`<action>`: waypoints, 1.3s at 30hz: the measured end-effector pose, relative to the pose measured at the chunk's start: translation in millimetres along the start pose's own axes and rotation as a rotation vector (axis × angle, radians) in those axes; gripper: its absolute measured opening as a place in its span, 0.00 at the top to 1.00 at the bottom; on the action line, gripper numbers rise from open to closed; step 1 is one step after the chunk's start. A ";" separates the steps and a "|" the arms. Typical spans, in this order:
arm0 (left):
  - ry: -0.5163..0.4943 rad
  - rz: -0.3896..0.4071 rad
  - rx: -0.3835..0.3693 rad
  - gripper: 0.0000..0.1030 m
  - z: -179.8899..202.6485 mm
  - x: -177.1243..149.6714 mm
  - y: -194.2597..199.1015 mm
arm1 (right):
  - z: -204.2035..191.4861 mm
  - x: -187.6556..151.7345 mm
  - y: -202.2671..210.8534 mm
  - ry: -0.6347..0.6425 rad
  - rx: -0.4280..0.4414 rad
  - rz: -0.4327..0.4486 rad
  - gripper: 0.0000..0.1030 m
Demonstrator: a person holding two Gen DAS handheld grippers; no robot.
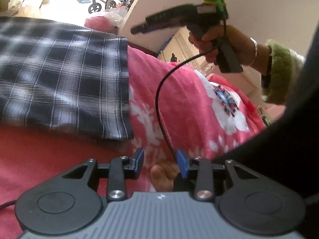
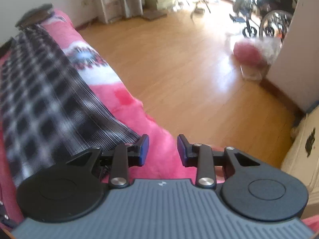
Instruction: Fold clothes
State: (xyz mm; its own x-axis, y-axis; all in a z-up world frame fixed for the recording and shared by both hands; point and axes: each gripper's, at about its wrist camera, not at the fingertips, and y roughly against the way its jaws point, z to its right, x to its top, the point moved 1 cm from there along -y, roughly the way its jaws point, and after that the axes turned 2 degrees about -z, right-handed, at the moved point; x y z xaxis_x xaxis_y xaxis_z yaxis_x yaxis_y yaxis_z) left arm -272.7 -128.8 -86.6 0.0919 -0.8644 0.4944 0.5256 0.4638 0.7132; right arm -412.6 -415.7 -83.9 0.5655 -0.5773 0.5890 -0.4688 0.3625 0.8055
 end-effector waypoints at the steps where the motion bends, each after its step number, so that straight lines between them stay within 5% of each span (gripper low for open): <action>1: -0.006 -0.001 0.008 0.64 -0.9 -1.4 3.2 | -0.9 0.0 3.1 0.010 0.007 0.012 0.71; 8: -0.045 0.000 0.126 0.65 -16.3 -6.3 19.3 | -61.6 -6.4 20.6 0.259 0.386 0.030 0.71; 13: -0.006 0.087 0.206 0.65 -36.2 3.8 42.9 | -99.1 -35.9 6.8 0.407 0.521 -0.129 0.73; 15: -0.011 0.133 0.252 0.64 -39.5 13.1 45.6 | -102.5 -55.9 -4.3 0.469 0.497 -0.231 0.73; 18: -0.010 0.172 0.287 0.59 -46.0 24.3 38.9 | -104.6 -59.9 10.0 0.577 0.487 -0.267 0.73; 21: -0.016 0.149 0.303 0.55 -51.8 29.9 24.2 | -105.3 -38.3 25.4 0.624 0.481 -0.221 0.73; 27: -0.029 0.098 0.303 0.52 -44.5 21.8 1.7 | -115.2 22.5 -0.5 0.533 0.371 -0.009 0.73; 31: -0.005 0.098 0.280 0.51 -43.8 16.6 2.6 | -85.6 14.1 -41.1 0.509 0.240 -0.127 0.73; 36: 0.074 0.104 0.205 0.51 -53.3 13.3 12.8 | -37.2 16.2 -7.8 0.393 0.157 -0.220 0.74; 39: 0.055 0.131 0.188 0.51 -54.6 13.9 29.1 | -39.9 33.4 10.8 0.415 0.141 -0.176 0.74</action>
State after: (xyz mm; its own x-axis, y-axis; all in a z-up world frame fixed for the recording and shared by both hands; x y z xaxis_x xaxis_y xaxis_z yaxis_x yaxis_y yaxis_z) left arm -209.9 -137.9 -86.1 0.1976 -0.8016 0.5642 0.3398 0.5959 0.7276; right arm -371.7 -401.9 -52.9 0.8545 -0.2692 0.4442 -0.4133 0.1657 0.8954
